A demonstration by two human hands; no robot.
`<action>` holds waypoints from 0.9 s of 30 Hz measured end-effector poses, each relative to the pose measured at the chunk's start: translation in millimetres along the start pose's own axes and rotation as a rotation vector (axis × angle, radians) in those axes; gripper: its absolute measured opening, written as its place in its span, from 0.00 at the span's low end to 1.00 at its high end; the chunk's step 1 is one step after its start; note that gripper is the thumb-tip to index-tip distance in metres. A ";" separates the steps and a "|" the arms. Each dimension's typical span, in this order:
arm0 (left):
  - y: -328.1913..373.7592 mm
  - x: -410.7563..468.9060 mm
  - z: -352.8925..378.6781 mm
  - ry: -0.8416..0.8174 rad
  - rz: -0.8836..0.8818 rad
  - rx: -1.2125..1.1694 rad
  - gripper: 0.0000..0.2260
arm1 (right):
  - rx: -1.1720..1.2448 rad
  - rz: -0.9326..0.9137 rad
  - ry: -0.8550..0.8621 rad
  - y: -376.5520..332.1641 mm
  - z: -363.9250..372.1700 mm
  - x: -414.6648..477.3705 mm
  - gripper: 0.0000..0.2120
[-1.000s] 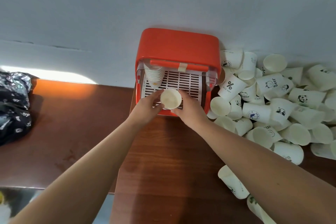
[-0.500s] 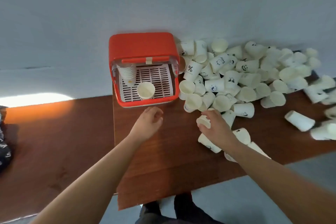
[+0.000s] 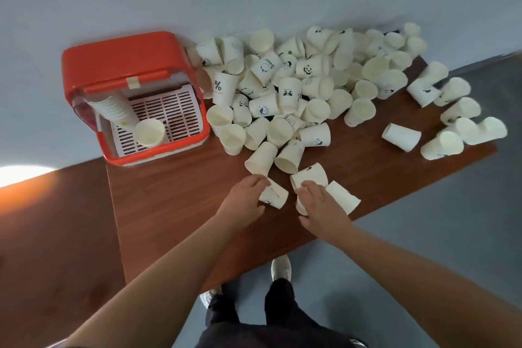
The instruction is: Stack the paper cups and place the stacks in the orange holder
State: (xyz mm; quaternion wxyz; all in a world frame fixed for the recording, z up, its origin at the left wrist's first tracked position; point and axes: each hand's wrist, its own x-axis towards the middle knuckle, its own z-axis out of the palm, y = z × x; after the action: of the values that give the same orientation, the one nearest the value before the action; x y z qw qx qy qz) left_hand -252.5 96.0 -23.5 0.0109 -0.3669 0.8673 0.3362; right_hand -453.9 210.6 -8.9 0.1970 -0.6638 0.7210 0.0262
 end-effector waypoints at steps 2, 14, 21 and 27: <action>3.9 10.0 12.9 -0.023 -0.007 0.118 0.31 | -0.088 -0.085 -0.025 8.6 5.0 4.7 0.31; 1.5 3.9 32.4 0.056 -0.236 0.287 0.29 | -0.060 -0.435 -0.034 33.6 3.4 25.6 0.27; -3.5 -57.8 -1.8 0.395 -0.524 -0.129 0.31 | -0.009 -0.466 0.168 -4.1 -65.0 60.8 0.34; -28.7 -97.8 -67.2 0.660 -0.663 -0.468 0.30 | 0.358 -0.351 0.019 -79.1 -119.1 112.4 0.33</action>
State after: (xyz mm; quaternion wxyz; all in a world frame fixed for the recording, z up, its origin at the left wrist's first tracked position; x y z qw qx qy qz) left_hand -147.2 103.3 37.9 -0.2396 -0.7007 0.5636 0.3660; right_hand -411.6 59.2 82.6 0.3062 -0.7336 0.5895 -0.1430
